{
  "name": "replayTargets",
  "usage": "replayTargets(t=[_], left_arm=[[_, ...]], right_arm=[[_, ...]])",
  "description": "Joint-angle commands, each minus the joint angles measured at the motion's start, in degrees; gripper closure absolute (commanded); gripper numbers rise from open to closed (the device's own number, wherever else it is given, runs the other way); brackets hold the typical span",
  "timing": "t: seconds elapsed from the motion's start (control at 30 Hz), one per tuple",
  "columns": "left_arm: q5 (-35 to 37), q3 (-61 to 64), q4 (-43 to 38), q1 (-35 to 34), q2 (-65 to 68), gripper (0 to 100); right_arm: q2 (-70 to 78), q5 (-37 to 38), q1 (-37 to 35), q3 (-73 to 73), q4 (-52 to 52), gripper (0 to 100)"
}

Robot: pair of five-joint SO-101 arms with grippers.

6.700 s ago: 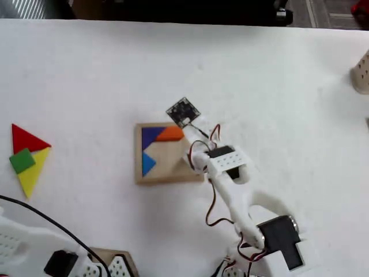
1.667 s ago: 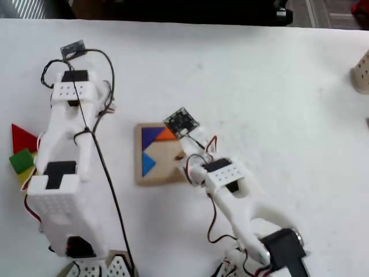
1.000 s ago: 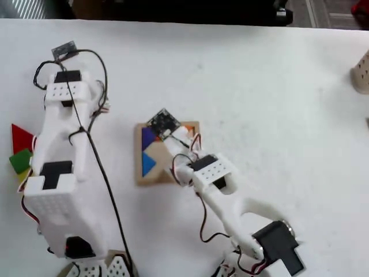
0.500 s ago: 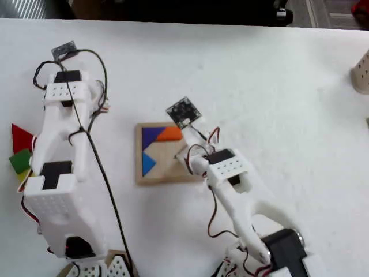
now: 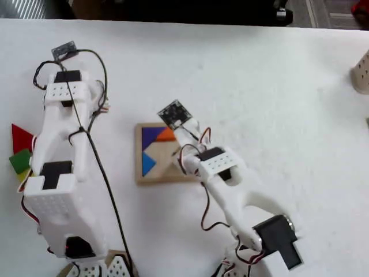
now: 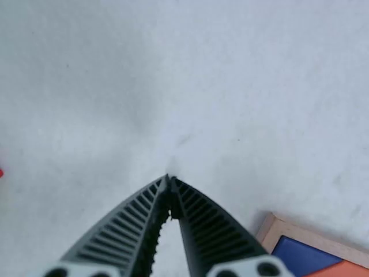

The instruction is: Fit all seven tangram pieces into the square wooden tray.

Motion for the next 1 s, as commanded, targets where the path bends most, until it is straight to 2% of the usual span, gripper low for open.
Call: replayTargets(t=[0.0, 0.3, 0.5, 0.6, 0.77, 0.97], left_arm=[[0.4, -1.9, -1.1, -0.8, -1.4, 97], [0.4, -1.9, -1.1, -0.8, -1.3, 97], [0.4, -1.9, -1.1, -0.8, -1.3, 97], [0.4, -1.9, -1.1, -0.8, -1.3, 97], [0.4, -1.8, -1.1, -0.8, -1.3, 97], [0.4, -1.7, -1.1, -0.8, -1.3, 97]], right_arm=[[-0.3, -0.4, -0.7, -3.1, -1.3, 98.1], [-2.0, -0.4, -0.7, -2.8, -0.7, 98.1], [-9.8, -0.4, 5.6, -2.6, 5.5, 98.1], [-9.2, -0.5, 8.2, -2.6, 3.2, 98.1], [-1.3, -7.7, 6.8, -3.1, -4.4, 98.1], [3.0, -4.7, 4.4, -4.8, -4.3, 98.1]])
